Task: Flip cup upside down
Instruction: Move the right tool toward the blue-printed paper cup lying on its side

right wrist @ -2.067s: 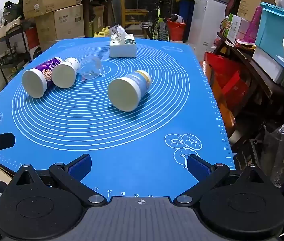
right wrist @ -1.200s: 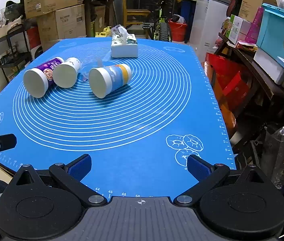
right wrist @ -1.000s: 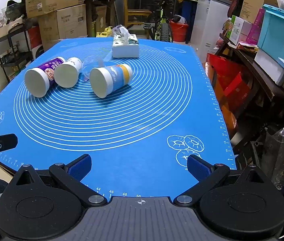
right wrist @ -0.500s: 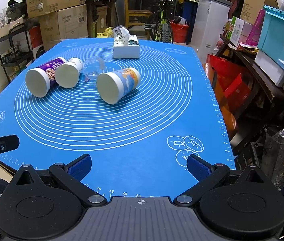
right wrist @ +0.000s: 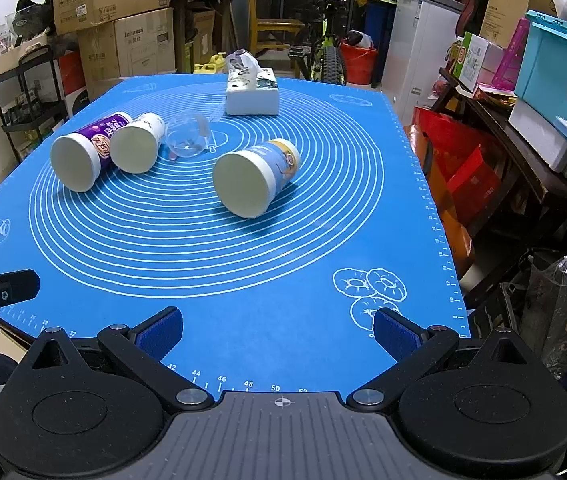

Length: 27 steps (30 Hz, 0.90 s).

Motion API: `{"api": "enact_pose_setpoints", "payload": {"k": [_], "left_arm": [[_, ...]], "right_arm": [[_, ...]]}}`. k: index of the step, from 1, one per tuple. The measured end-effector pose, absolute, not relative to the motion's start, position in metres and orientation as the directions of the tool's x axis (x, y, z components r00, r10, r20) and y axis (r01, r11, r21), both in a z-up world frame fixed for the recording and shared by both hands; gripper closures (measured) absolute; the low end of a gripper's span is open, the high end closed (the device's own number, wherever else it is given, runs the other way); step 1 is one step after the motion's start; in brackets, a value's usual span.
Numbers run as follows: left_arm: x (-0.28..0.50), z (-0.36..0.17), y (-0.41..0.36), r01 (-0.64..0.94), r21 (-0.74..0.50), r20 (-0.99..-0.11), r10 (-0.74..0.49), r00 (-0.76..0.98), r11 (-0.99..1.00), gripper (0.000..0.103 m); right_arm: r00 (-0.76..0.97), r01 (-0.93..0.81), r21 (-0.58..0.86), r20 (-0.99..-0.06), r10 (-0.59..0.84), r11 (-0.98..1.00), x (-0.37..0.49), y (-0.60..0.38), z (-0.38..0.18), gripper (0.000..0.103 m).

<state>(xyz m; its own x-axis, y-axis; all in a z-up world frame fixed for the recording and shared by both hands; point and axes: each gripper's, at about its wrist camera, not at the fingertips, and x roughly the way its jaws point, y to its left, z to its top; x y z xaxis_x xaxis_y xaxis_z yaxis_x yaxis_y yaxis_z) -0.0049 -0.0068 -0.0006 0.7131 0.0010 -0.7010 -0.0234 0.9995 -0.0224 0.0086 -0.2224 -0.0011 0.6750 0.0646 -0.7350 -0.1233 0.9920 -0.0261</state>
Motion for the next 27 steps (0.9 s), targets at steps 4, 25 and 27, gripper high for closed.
{"api": "enact_pose_setpoints", "payload": {"k": [4,25,27], "left_arm": [[-0.0039,-0.0015,-0.0061,-0.024,-0.018,-0.705,0.005,0.709,1.0,0.0],[-0.0038,-0.0014,-0.0071,-0.021,-0.008,-0.706,0.009,0.708,1.0,0.0],[-0.0037,-0.0014,-0.0076,-0.021,-0.009,-0.705,0.009,0.709,1.0,0.0]], "right_arm": [[0.677,-0.125,-0.028,-0.734,0.065,0.992,0.0071,-0.2223,-0.0008,0.002],[0.676,-0.121,-0.025,-0.734,0.065,0.992,0.0061,-0.225,0.0,0.002],[0.676,-0.122,-0.025,-0.734,0.064,0.992,0.0062,-0.225,-0.0001,0.002]]}}
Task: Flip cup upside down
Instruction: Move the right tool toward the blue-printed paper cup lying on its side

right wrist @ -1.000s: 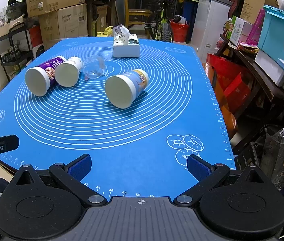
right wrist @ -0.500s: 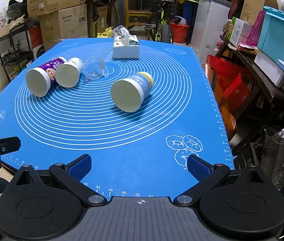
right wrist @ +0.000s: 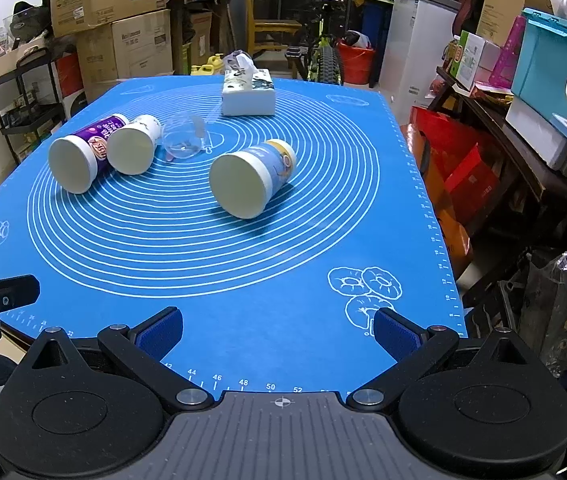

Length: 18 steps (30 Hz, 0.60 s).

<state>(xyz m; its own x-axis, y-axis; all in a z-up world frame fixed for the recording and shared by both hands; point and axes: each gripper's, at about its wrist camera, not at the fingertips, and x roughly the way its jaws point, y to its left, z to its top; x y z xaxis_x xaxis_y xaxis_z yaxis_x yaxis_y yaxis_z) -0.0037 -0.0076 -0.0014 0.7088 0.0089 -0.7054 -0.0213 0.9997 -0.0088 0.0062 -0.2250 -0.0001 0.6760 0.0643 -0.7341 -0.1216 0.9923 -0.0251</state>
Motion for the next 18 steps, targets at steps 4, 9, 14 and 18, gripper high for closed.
{"api": "enact_pose_setpoints", "payload": {"k": [4,9,14,18], "left_arm": [[-0.0039,-0.0016,-0.0079,-0.02,-0.007,-0.705,0.009,0.709,1.0,0.0],[-0.0041,-0.0022,-0.0094,-0.02,-0.005,-0.705,0.011,0.709,1.0,0.0],[-0.0043,-0.0024,-0.0094,-0.019,-0.004,-0.704,0.011,0.71,1.0,0.0],[-0.0049,-0.0027,-0.0113,-0.013,-0.002,-0.701,0.008,0.713,1.0,0.0]], "right_arm": [[0.676,-0.122,-0.025,-0.734,0.065,0.992,0.0062,-0.2252,-0.0001,0.002],[0.675,-0.122,-0.025,-0.735,0.065,0.992,0.0064,-0.2252,-0.0001,0.002],[0.676,-0.118,-0.017,-0.733,0.068,0.993,0.0059,-0.2297,-0.0008,0.002],[0.673,-0.114,-0.006,-0.736,0.073,0.993,0.0077,-0.234,-0.0028,0.002]]}}
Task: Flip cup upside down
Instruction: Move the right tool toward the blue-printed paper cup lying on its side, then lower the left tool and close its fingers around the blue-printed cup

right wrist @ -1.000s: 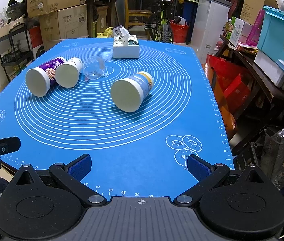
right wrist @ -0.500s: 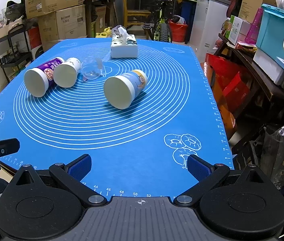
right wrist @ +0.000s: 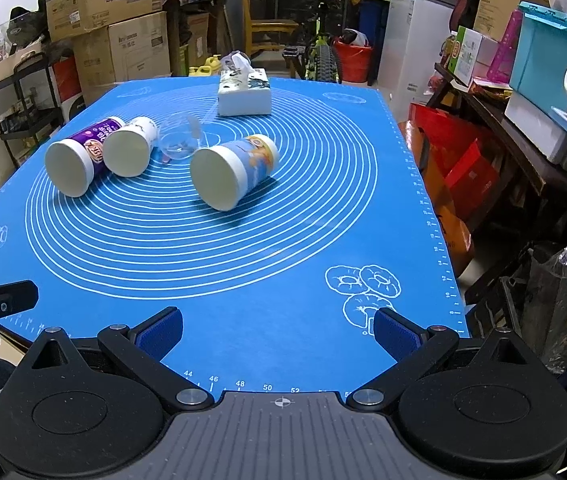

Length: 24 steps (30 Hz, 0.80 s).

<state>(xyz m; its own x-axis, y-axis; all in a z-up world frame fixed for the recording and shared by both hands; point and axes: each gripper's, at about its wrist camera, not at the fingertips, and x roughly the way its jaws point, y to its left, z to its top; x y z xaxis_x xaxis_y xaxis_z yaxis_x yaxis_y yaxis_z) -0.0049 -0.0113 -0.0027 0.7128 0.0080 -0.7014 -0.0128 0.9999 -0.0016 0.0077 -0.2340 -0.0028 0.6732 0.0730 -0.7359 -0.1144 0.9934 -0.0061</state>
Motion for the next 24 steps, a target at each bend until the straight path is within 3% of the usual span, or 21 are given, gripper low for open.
{"api": "enact_pose_setpoints", "payload": {"k": [15,24], "left_arm": [[0.004,-0.003,-0.025,0.0,0.025,-0.688,0.017,0.725,1.0,0.0],[0.05,-0.001,-0.053,0.036,0.031,-0.672,-0.006,0.74,0.999,0.0]], "right_arm": [[0.686,-0.117,0.001,-0.723,0.081,0.993,0.018,-0.239,-0.004,0.002],[0.724,-0.081,0.005,-0.687,0.063,0.997,0.045,-0.263,0.002,0.002]]}}
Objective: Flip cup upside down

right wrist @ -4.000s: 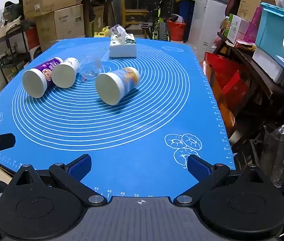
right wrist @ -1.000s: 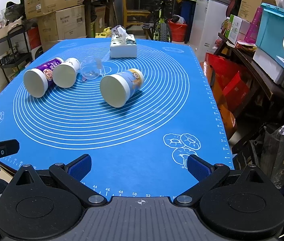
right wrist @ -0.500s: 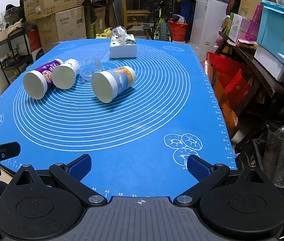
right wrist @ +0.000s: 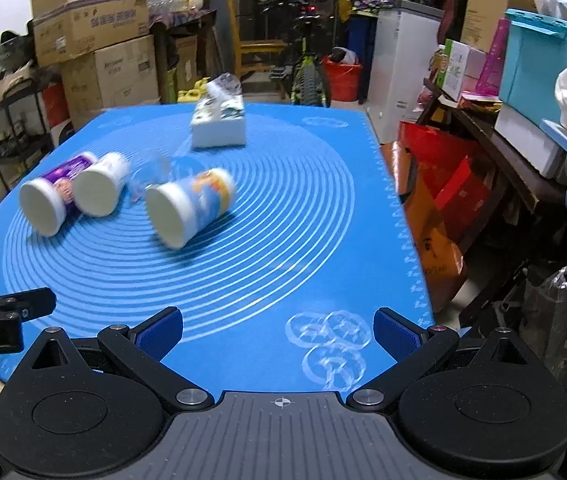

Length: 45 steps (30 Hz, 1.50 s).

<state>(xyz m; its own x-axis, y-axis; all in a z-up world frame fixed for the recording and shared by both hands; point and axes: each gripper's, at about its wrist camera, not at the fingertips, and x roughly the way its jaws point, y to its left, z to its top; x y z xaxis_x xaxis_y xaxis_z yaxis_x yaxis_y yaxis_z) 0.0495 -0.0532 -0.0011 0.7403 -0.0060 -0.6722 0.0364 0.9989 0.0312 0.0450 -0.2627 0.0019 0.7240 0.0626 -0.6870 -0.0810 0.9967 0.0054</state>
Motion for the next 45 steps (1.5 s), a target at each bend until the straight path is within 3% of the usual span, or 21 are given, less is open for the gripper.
{"api": "enact_pose_setpoints", "payload": {"k": [6,11,21,22,23,25,28,45], "left_arm": [[0.101,0.008,-0.082,0.114,-0.025,-0.655,-0.103,0.748,0.993,0.0],[0.14,0.001,-0.113,0.173,0.002,-0.625,-0.134,0.769,0.985,0.0],[0.206,-0.042,-0.139,0.213,-0.001,-0.741,-0.144,0.656,0.977,0.001],[0.209,-0.045,-0.141,0.217,0.003,-0.751,-0.141,0.645,0.976,0.003],[0.212,-0.049,-0.142,0.221,0.004,-0.761,-0.14,0.634,0.975,0.015],[0.214,-0.053,-0.143,0.233,0.002,-0.781,-0.144,0.608,0.972,0.03],[0.212,-0.055,-0.142,0.25,-0.002,-0.782,-0.157,0.603,0.968,0.037],[0.133,-0.026,-0.088,0.129,-0.026,-0.787,-0.099,0.608,0.991,0.039]], "right_arm": [[0.729,-0.024,0.011,-0.684,0.025,1.0,0.071,-0.29,-0.002,0.002],[0.72,0.022,0.026,-0.694,0.002,0.999,0.089,-0.312,-0.011,0.002],[0.697,0.051,0.034,-0.717,-0.011,0.998,0.112,-0.33,-0.03,0.002],[0.695,0.051,0.036,-0.719,-0.01,0.998,0.113,-0.33,-0.032,0.002],[0.693,0.05,0.039,-0.72,-0.006,0.998,0.115,-0.331,-0.034,0.002],[0.69,0.046,0.041,-0.723,-0.002,0.998,0.116,-0.331,-0.036,0.002],[0.685,0.04,0.041,-0.728,0.003,0.998,0.118,-0.329,-0.039,0.002],[0.699,-0.015,0.059,-0.713,0.053,0.998,0.095,-0.304,-0.022,0.002]]}}
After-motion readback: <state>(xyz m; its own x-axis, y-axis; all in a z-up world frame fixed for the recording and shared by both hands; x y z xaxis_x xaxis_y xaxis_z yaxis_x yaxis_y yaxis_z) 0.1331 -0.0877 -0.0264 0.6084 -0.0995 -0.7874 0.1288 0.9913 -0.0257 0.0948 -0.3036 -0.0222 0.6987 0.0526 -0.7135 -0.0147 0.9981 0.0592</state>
